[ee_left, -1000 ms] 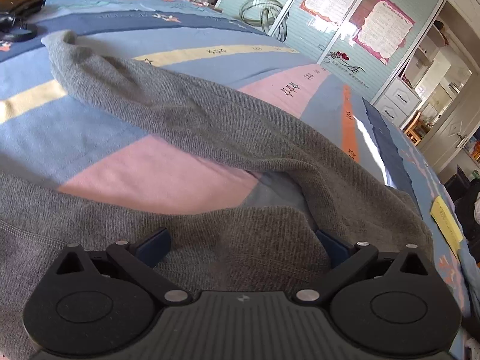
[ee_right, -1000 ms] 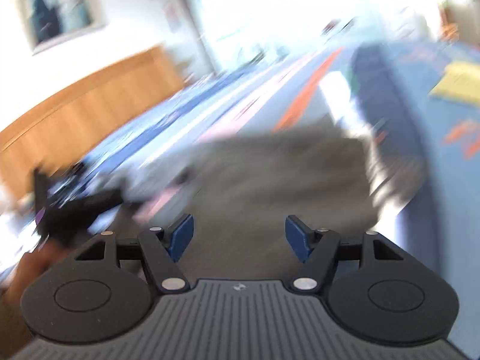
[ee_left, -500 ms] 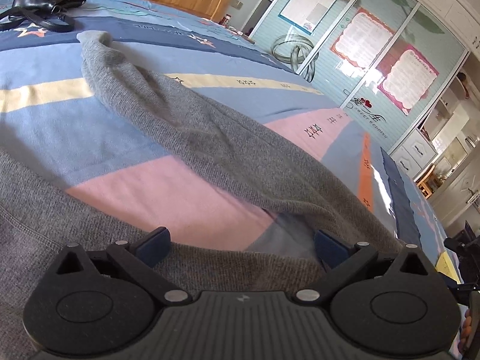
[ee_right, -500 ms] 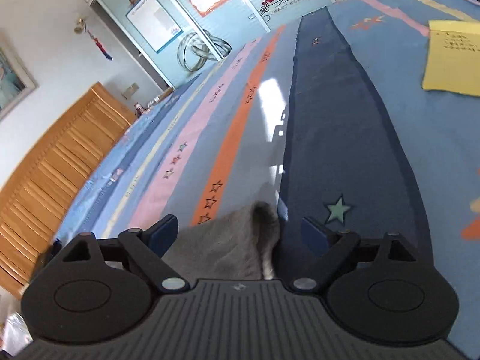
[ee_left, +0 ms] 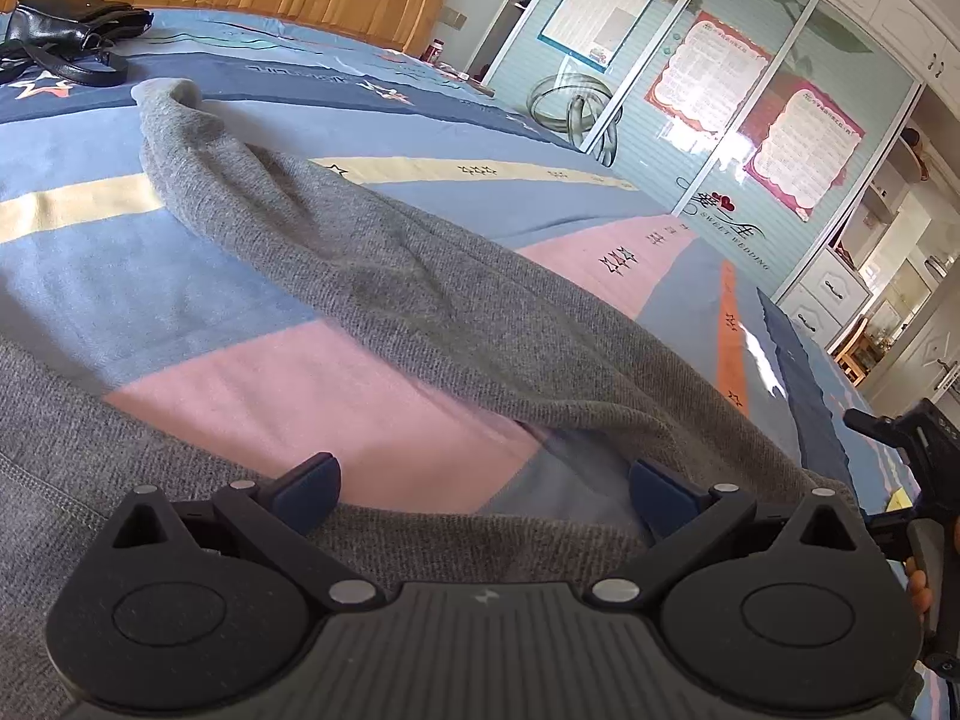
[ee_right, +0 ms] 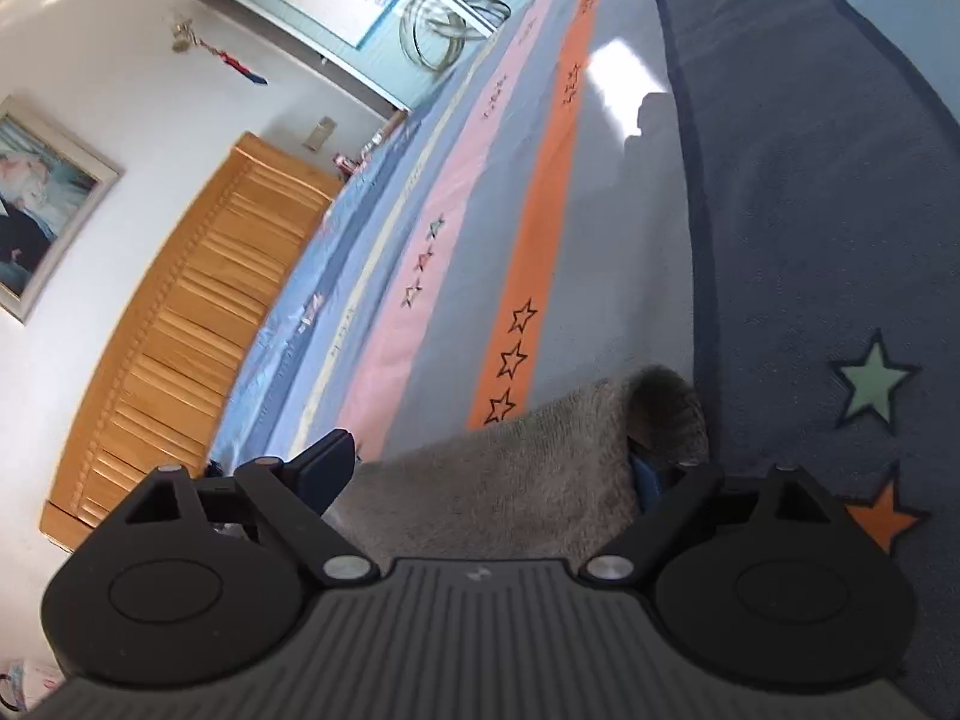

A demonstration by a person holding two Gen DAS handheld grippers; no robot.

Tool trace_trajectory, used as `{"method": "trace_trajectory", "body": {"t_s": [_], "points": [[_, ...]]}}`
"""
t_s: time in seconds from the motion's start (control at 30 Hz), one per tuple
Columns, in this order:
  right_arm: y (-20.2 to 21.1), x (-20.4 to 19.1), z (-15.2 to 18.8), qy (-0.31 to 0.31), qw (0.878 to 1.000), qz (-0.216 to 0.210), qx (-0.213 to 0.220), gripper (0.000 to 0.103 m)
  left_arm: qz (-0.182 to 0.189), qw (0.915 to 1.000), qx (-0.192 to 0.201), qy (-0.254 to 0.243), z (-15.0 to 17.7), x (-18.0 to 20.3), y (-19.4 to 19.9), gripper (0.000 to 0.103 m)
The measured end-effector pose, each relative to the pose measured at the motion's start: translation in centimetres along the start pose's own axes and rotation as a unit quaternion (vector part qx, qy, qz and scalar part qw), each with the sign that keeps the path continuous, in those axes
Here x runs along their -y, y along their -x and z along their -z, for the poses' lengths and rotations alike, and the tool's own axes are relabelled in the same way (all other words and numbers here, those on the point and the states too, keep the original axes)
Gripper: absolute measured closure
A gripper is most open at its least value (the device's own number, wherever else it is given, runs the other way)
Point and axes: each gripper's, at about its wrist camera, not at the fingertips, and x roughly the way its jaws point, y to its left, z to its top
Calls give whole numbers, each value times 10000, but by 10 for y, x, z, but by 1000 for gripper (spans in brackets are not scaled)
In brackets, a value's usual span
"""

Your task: Fold clothes

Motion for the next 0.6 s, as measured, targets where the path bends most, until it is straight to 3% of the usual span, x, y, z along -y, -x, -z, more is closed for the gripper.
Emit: {"method": "trace_trajectory", "body": {"t_s": [0.13, 0.2, 0.3, 0.37, 0.43, 0.6], "points": [[-16, 7, -4, -387, 9988, -234, 192, 9, 8, 10000, -9, -29, 0, 0, -1, 1], [-18, 13, -4, -661, 9952, -514, 512, 9, 8, 10000, -14, -42, 0, 0, -2, 1], [-4, 14, -4, -868, 9786, -1055, 1539, 9, 4, 10000, -8, -56, 0, 0, -2, 1], [1, 7, -13, -964, 9668, -1389, 1918, 9, -2, 10000, 1, -66, 1, 1, -2, 1], [-4, -6, -24, -769, 9711, -1218, 1903, 9, -11, 10000, 2, -81, 1, 1, -2, 1], [-41, -20, -41, 16, 9894, -171, 1439, 9, -13, 9999, -11, -138, 2, 1, -2, 1]]}}
